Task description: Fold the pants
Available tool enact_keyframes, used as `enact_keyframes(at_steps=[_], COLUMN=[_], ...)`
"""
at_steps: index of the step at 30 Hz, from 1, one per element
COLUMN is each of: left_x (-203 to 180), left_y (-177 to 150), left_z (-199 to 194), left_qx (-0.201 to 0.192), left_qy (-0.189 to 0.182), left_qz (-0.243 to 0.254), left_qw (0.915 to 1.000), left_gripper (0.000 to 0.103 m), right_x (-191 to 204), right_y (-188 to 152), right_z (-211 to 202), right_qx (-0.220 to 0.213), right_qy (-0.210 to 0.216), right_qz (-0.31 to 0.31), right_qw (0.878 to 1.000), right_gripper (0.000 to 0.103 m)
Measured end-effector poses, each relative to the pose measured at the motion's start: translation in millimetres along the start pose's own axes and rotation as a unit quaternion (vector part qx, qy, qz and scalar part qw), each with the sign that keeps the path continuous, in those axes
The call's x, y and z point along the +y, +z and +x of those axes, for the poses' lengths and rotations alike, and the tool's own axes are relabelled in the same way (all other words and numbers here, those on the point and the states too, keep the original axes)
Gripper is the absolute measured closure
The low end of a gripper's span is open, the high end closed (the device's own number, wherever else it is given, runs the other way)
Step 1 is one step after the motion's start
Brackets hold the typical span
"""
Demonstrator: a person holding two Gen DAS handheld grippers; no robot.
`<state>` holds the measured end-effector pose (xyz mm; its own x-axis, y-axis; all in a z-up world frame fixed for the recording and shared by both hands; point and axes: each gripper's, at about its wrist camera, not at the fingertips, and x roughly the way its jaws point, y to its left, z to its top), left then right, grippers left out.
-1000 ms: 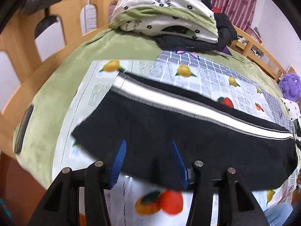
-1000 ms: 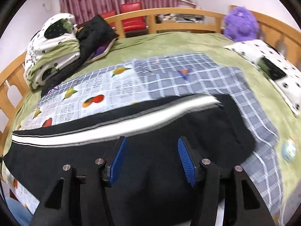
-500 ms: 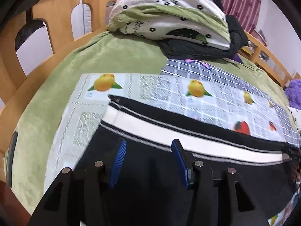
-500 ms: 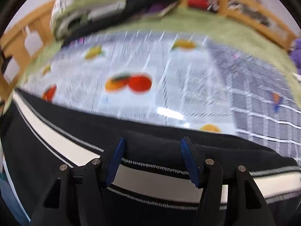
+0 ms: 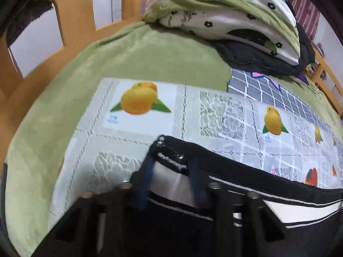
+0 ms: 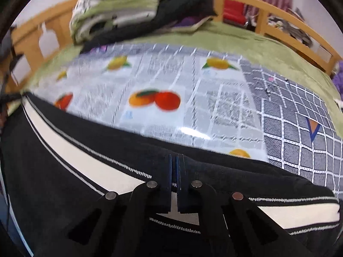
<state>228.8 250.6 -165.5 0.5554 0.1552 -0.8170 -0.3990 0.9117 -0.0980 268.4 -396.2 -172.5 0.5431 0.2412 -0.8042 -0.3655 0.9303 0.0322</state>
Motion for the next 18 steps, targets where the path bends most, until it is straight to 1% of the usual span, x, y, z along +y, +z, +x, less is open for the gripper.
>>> enact_keyframes(at_steps=[1,3,5,6,7,9,10,11,12,13,14,15,16,17,18], left_x=[0,3,4,5,5,6,6,4,1,-2,-5,-6,-7,-7,-7], left_y=[0,-1,-1,-1,-2,-2,-4,-4,-4,-4,-4,-5,-7,-9,-12], left_z=[-5,-20,-27,-21,-12,4,8,7,6,3,2,-1,-5,-8,-13], left_qx=[-0.01,-0.042,-0.061,-0.056,-0.042,-0.023,-0.023,-0.024,-0.024,-0.02,-0.01,-0.005,-0.005,-0.006,-0.007], left_qy=[-0.01,-0.019,-0.02,-0.018,-0.013,-0.008,-0.002,0.006,0.017,0.028,0.044,0.055,0.055,0.05,0.041], left_qz=[0.003,-0.003,0.0,-0.004,-0.006,-0.011,-0.013,-0.008,-0.001,0.007,0.015,0.02,0.023,0.026,0.029], left_qw=[0.9999,0.9989,0.9979,0.9983,0.999,0.9996,0.9997,0.9997,0.9996,0.9994,0.9989,0.9983,0.9982,0.9984,0.9987], left_gripper=[0.08,0.08,0.08,0.08,0.08,0.079,0.077,0.073,0.071,0.063,0.052,0.05,0.049,0.049,0.048], right_x=[0,2,0,-1,-2,-4,-5,-5,-6,-8,-10,-12,-14,-18,-23], right_y=[1,8,14,17,18,17,14,12,11,12,13,14,13,11,8], right_z=[-2,-6,-9,-6,1,23,34,41,44,43,39,34,26,14,4], right_qx=[-0.007,-0.024,-0.044,-0.044,-0.038,-0.01,0.002,0.004,0.002,0.003,0.006,0.009,0.009,-0.001,-0.01], right_qy=[0.0,-0.002,0.003,0.002,0.002,-0.004,-0.007,-0.01,-0.01,-0.01,-0.002,0.003,0.005,-0.002,-0.011], right_qz=[0.003,0.009,0.02,0.022,0.026,0.03,0.031,0.039,0.049,0.06,0.07,0.072,0.067,0.057,0.05], right_qw=[1.0,1.0,0.999,0.999,0.999,0.999,0.999,0.999,0.999,0.998,0.998,0.997,0.998,0.998,0.999], right_gripper=[0.1,0.1,0.1,0.1,0.1,0.1,0.1,0.1,0.101,0.098,0.096,0.088,0.073,0.063,0.045])
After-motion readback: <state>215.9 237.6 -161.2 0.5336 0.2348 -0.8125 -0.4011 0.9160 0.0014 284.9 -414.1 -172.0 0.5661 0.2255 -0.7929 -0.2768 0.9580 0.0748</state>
